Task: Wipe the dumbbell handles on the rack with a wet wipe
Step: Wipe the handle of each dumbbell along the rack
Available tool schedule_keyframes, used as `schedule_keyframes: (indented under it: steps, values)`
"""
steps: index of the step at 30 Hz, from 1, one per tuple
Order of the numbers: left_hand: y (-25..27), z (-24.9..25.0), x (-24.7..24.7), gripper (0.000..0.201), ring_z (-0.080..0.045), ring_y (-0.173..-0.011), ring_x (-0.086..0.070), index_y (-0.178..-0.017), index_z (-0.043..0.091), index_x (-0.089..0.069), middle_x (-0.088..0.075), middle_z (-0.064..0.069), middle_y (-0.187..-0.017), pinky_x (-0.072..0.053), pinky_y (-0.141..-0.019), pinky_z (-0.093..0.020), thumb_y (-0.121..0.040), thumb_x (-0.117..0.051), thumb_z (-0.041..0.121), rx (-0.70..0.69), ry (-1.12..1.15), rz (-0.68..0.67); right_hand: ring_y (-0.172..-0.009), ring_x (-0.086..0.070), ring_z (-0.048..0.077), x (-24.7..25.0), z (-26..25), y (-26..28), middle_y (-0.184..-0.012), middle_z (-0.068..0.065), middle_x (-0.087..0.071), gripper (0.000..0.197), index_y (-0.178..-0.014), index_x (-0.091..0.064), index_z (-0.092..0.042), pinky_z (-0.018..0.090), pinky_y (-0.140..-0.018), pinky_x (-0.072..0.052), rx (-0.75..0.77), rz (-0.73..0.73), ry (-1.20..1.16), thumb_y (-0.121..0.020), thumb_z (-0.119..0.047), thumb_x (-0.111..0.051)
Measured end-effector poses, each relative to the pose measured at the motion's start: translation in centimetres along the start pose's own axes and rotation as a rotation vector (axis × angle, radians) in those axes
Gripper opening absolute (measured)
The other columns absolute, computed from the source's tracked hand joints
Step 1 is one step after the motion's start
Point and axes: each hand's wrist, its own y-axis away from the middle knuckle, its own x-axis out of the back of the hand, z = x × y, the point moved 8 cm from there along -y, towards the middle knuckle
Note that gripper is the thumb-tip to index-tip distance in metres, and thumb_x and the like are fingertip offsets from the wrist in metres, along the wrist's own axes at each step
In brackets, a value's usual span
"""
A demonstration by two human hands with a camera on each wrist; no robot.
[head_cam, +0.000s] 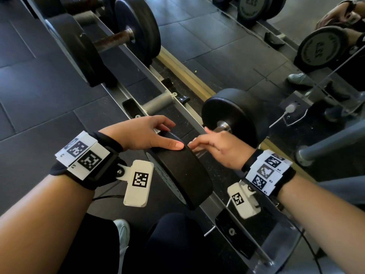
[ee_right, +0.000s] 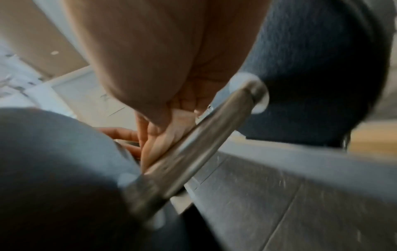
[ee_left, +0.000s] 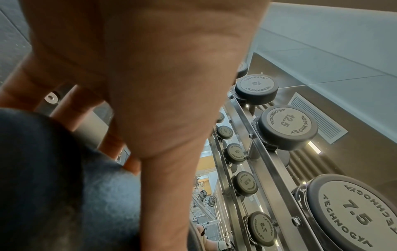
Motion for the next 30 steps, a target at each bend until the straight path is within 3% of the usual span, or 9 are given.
schedule_keyframes:
  steps: [2,4,6,8,11,15,17,24,30]
  values:
    - [0.0,-0.1,0.0,0.103,-0.012,-0.116,-0.052,-0.138,0.040,-0.043,-0.053,0.015,-0.133,-0.038,-0.095,-0.030,-0.045,-0.064,0.078,0.000,0.006,0.001,-0.145,-0.034,0.024,2.3,1.6,0.5,-0.133,0.006,-0.061,0.034,-0.125,-0.061,-0.029,0.048,-0.119,-0.028,-0.097,0.100,0.178,-0.100,-0.012,-0.046]
    - [0.1,-0.1,0.0,0.103,-0.012,-0.115,-0.051,-0.138,0.039,-0.044,-0.053,0.014,-0.133,-0.037,-0.093,-0.029,-0.045,-0.064,0.078,0.002,0.012,0.002,-0.134,-0.048,0.025,3.1,1.2,0.4,-0.122,0.004,-0.064,0.033,-0.126,-0.060,-0.023,0.041,-0.116,-0.032,-0.096,0.187,0.317,-0.097,-0.010,-0.053]
    - [0.1,-0.1,0.0,0.102,-0.012,-0.115,-0.050,-0.138,0.039,-0.044,-0.053,0.013,-0.133,-0.037,-0.093,-0.029,-0.045,-0.064,0.077,0.001,0.021,0.005,-0.131,-0.049,0.024,1.4,-0.2,0.0,-0.129,0.006,-0.059,0.036,-0.134,-0.056,-0.020,0.035,-0.114,-0.033,-0.061,0.105,0.294,-0.099,-0.010,-0.051]
    - [0.2,0.0,-0.1,0.101,-0.013,-0.116,-0.050,-0.137,0.039,-0.044,-0.053,0.013,-0.133,-0.037,-0.095,-0.030,-0.045,-0.064,0.077,0.000,0.021,0.013,-0.142,-0.039,0.024,-1.1,-1.4,0.3,-0.145,0.006,-0.052,0.041,-0.141,-0.051,-0.020,0.040,-0.121,-0.025,-0.005,0.011,0.172,-0.103,-0.009,-0.043]
    - [0.1,0.1,0.0,0.100,-0.015,-0.122,-0.050,-0.137,0.039,-0.045,-0.055,0.012,-0.134,-0.038,-0.104,-0.034,-0.047,-0.066,0.076,0.007,0.015,0.026,-0.145,-0.036,0.020,-1.4,-1.6,1.4,-0.151,0.003,-0.047,0.049,-0.144,-0.049,-0.027,0.043,-0.122,-0.024,0.076,0.026,0.095,-0.102,-0.003,-0.040]
    - [0.4,0.0,-0.1,0.099,-0.015,-0.121,-0.051,-0.138,0.038,-0.045,-0.054,0.012,-0.134,-0.038,-0.102,-0.034,-0.049,-0.066,0.074,0.005,0.027,0.030,-0.127,-0.055,0.023,1.8,1.2,2.0,-0.139,0.005,-0.057,0.047,-0.142,-0.049,-0.032,0.044,-0.110,-0.043,-0.053,0.193,0.258,-0.100,-0.010,-0.046]
    - [0.6,0.0,-0.2,0.098,-0.014,-0.120,-0.051,-0.137,0.038,-0.046,-0.054,0.012,-0.134,-0.039,-0.101,-0.033,-0.048,-0.064,0.076,0.000,0.035,0.048,-0.130,-0.054,0.022,2.6,1.9,2.3,-0.140,0.005,-0.056,0.047,-0.142,-0.049,-0.028,0.045,-0.108,-0.045,-0.098,0.264,0.289,-0.099,-0.009,-0.047]
    - [1.0,-0.4,0.0,0.097,-0.017,-0.121,-0.052,-0.135,0.035,-0.050,-0.055,0.009,-0.132,-0.039,-0.109,-0.043,-0.048,-0.070,0.071,0.026,0.090,0.107,-0.128,-0.056,0.021,-0.3,-1.6,2.8,-0.139,0.007,-0.059,0.052,-0.143,-0.049,-0.028,0.040,-0.114,-0.039,0.139,0.173,0.191,-0.097,-0.003,-0.043]
    - [0.8,0.3,-0.1,0.102,-0.019,-0.123,-0.051,-0.137,0.031,-0.048,-0.056,0.006,-0.133,-0.037,-0.111,-0.043,-0.046,-0.071,0.070,0.055,0.058,0.029,-0.112,-0.064,0.020,2.7,0.6,2.4,-0.126,0.003,-0.065,0.043,-0.135,-0.056,-0.029,0.041,-0.100,-0.050,-0.099,0.263,0.275,-0.098,-0.008,-0.050]
